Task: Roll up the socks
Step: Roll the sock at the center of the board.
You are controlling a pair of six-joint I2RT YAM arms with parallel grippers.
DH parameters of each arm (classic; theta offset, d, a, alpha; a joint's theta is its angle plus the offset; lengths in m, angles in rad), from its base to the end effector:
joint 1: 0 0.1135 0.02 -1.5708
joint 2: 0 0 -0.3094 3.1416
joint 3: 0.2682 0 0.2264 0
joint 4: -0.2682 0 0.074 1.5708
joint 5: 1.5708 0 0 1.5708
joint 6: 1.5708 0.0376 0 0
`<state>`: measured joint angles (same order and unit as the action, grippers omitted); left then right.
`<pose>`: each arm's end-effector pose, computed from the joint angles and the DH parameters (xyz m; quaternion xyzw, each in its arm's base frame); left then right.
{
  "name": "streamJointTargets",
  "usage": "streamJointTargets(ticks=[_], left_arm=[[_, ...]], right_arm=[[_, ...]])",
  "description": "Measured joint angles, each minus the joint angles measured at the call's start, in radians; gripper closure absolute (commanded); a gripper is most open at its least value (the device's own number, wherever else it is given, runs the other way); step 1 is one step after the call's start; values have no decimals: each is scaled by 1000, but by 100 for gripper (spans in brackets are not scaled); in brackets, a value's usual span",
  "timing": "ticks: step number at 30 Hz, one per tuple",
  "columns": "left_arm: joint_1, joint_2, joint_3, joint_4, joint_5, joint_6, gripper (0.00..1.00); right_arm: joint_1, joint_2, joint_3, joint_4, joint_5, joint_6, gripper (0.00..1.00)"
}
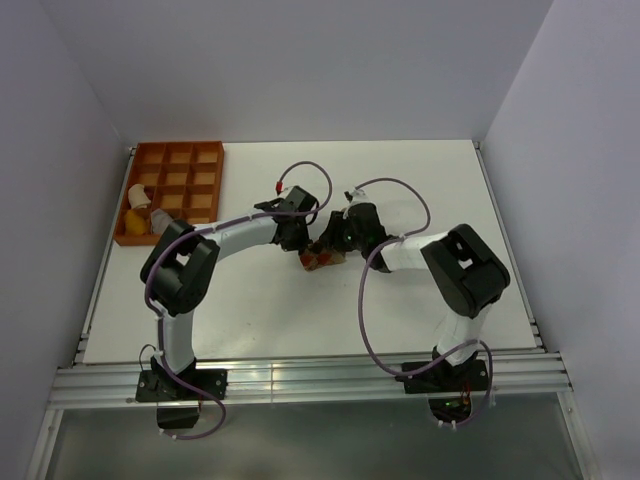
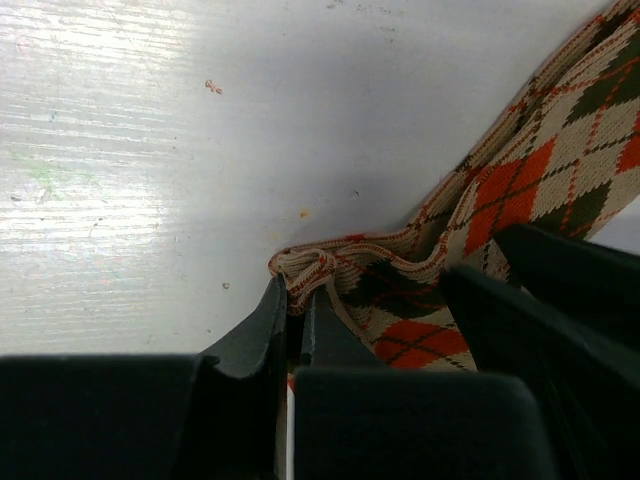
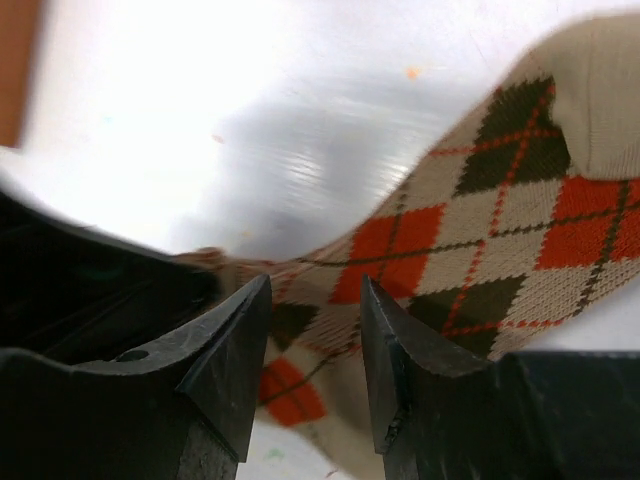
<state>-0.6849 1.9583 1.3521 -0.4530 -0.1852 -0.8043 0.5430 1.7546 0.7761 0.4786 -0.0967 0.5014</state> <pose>0.3179 -0.2507 0.2281 -0.0808 0.9602 -0.1050 0.2459 0.2943 0.1819 0.2167 -0.0425 0.8583 0.2902 0.4210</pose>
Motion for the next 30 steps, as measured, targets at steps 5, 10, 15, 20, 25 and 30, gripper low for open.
streamJointTargets(ticks=[5,10,15,20,25,30], left_arm=[[2,-19,-31,31,17,26,100],[2,-55,-77,55,58,73,100],[2,-71,-104,77,101,127,100],[2,-73,-110,85,127,160,100],[2,-66,-100,71,134,164,100],[2,-23,-35,17,131,147,100]], right_arm=[[-23,90,84,-76,-10,17,52],[-40,118,170,-182,-26,23,52],[-48,159,256,-267,-40,26,51],[-48,179,300,-309,-50,25,51],[-48,183,317,-338,-51,25,51],[-50,172,300,-320,-62,5,50]])
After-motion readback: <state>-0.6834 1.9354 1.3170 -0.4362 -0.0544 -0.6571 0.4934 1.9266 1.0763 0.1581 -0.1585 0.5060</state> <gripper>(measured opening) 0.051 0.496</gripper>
